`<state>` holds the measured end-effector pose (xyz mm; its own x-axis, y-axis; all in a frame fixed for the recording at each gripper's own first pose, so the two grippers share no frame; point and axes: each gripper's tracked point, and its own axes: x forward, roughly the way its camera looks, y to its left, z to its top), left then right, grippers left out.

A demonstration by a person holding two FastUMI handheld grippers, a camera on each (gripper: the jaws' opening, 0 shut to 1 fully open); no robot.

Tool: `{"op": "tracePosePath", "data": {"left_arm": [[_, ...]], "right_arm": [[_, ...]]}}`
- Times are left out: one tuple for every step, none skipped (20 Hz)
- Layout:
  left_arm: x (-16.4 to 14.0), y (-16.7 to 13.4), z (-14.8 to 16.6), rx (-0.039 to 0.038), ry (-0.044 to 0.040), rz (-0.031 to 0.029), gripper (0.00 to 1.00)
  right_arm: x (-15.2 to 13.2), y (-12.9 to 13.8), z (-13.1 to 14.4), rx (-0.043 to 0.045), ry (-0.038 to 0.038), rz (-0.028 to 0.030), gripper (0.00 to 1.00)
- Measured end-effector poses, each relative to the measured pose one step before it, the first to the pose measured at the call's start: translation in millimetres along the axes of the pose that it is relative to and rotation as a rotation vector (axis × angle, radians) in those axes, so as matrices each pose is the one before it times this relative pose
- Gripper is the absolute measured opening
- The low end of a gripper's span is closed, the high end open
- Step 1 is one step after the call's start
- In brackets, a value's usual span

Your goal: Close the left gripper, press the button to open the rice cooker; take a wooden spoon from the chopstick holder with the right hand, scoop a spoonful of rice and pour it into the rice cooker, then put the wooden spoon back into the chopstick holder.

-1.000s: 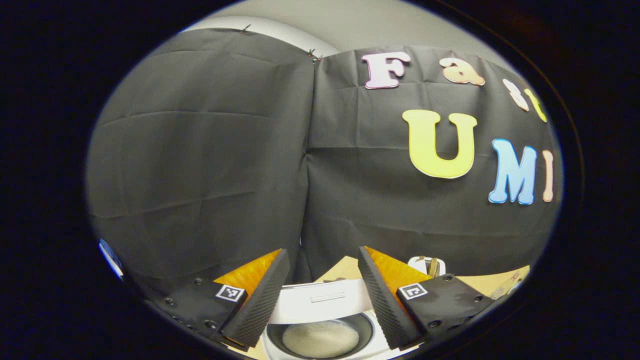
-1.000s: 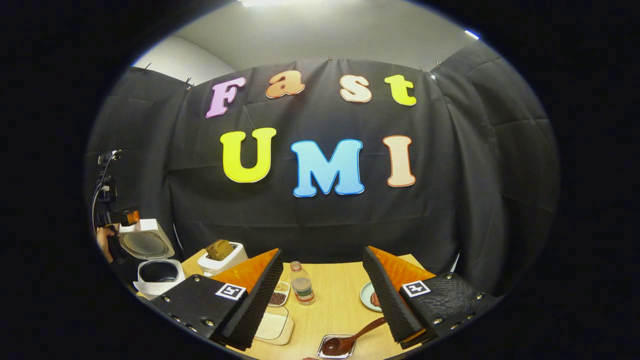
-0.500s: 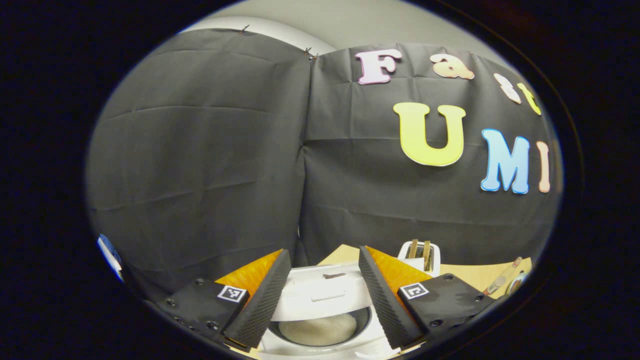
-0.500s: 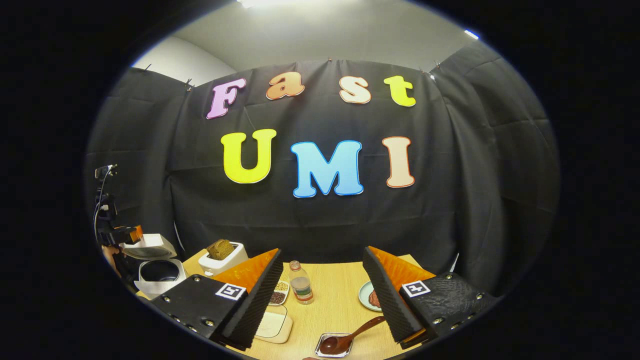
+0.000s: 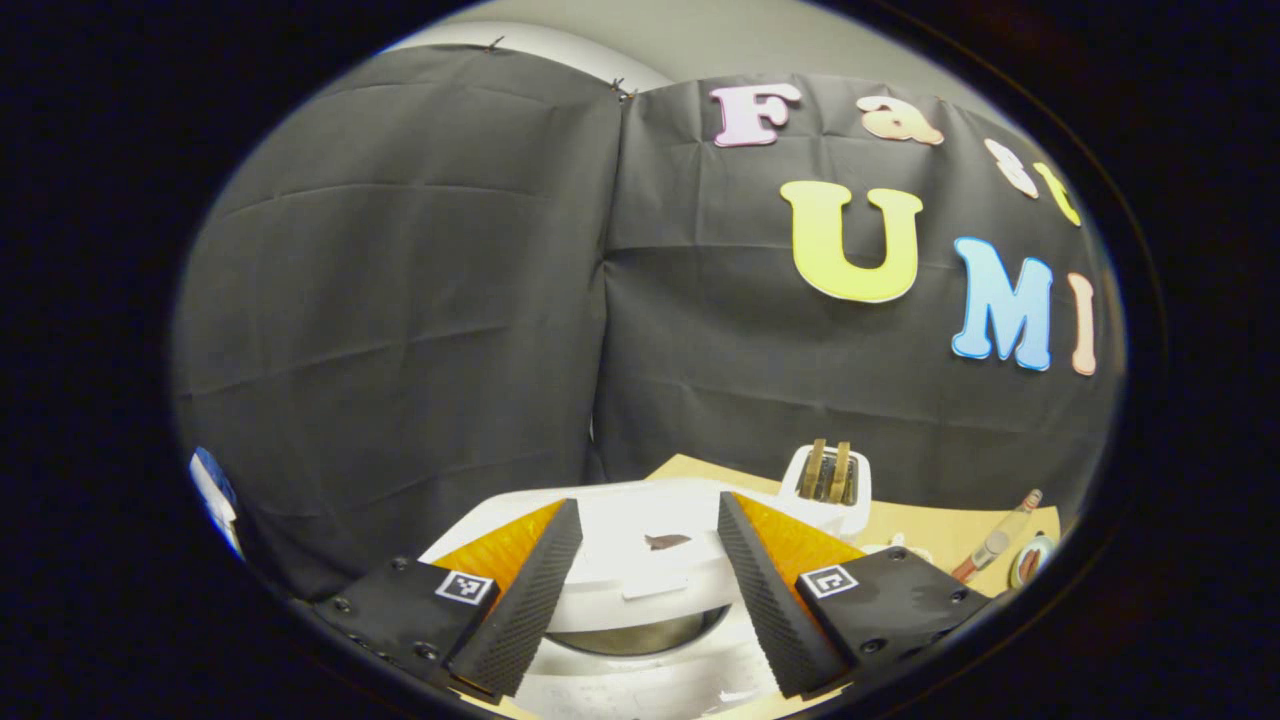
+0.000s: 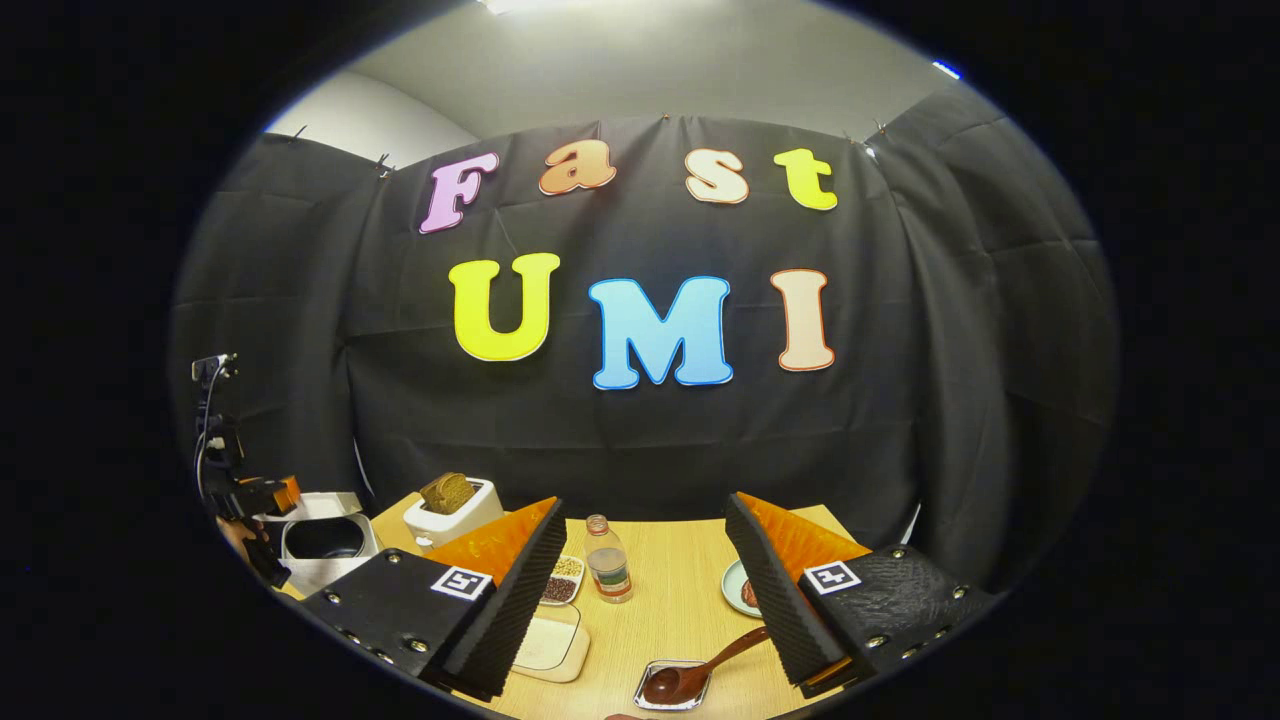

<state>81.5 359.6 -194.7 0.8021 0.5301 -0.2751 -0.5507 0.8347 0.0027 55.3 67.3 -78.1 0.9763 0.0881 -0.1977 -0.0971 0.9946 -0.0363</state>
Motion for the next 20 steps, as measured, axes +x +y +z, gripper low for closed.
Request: {"op": "tracePosePath", "data": {"left_arm": [[0.19,-1.61,-5.29,0.00167,0.00700,-0.00357,0.96],[-0.49,-1.11,-3.75,-0.00350,0.00710,-0.00337,0.96],[-1.02,-0.07,-4.55,-0.00200,0.00891,-0.00384,0.96],[0.70,-0.53,-6.29,-0.00606,0.01204,-0.00366,0.96],[0.94,0.80,-6.78,-0.00982,0.01976,-0.00224,0.96],[1.76,0.18,-8.10,-0.00204,0.02226,0.00007,0.96],[0.39,-0.49,-9.78,0.00178,0.01962,-0.00493,0.96],[0.69,0.39,-6.57,0.00604,0.01252,-0.00336,0.94],[2.08,0.12,-6.52,0.01177,0.01022,-0.00193,0.94],[1.43,0.92,-3.98,0.00872,0.00720,-0.00021,0.94],[0.66,-1.59,-1.39,0.00347,0.00352,0.00174,0.90],[0.85,0.57,-0.76,0.00201,0.00132,0.00267,0.89],[0.25,-0.22,-3.12,0.00230,0.00393,0.00256,0.94],[1.62,0.49,-1.60,0.00179,0.00369,0.00127,0.99],[1.17,-0.67,-2.57,0.00028,0.00688,-0.00112,0.94],[1.44,0.84,-3.73,-0.00135,0.01381,-0.00313,0.99],[1.69,0.25,-4.72,-0.00195,0.01576,-0.00592,0.94],[3.14,2.22,-5.24,-0.00167,0.01779,-0.00096,0.94],[3.52,2.95,-6.33,0.00528,0.01923,0.00852,0.94],[4.16,3.76,-6.25,0.00986,0.01767,0.01562,0.95]], "right_arm": [[-0.58,0.21,-1.11,0.00017,0.00218,-0.00066,0.98],[0.32,-0.16,-1.05,0.00195,0.00278,0.00034,0.98],[-1.12,0.57,-1.14,0.00192,0.00443,0.00065,0.98],[-0.53,-0.13,-0.68,0.00205,0.00296,0.00125,0.98],[-0.98,0.36,-1.21,0.00024,0.00255,0.00033,0.98],[-0.21,-0.25,0.76,-0.00068,0.00040,0.00017,0.98],[-1.14,0.44,-0.10,0.00131,-0.00188,0.00236,0.98],[-0.80,1.36,2.83,0.00386,-0.00794,0.00402,0.98],[-0.26,-0.38,2.07,-0.00066,-0.00611,0.00029,0.98],[0.38,-0.46,0.52,-0.00383,-0.00105,-0.00102,0.98],[-0.59,-0.78,-0.69,-0.00303,0.00020,-0.00083,0.98],[0.19,-0.72,-0.22,-0.00075,0.00177,-0.00107,0.98],[-0.33,0.24,-1.83,0.00118,0.00483,-0.00099,0.98],[-0.51,-0.14,-1.59,0.00192,0.00509,-0.00023,0.98],[-0.03,0.16,-1.99,0.00009,0.00543,-0.00090,0.98],[-0.24,-0.24,-1.27,-0.00098,0.00511,-0.00093,0.98],[-0.22,-0.47,-0.49,-0.00085,0.00324,-0.00067,0.98],[-0.02,-0.70,0.63,-0.00050,-0.00169,-0.00190,0.98],[-1.02,-0.96,1.49,0.00255,-0.00514,-0.00131,0.98],[-0.06,-0.28,1.82,0.00376,-0.00589,0.00034,0.98]]}}
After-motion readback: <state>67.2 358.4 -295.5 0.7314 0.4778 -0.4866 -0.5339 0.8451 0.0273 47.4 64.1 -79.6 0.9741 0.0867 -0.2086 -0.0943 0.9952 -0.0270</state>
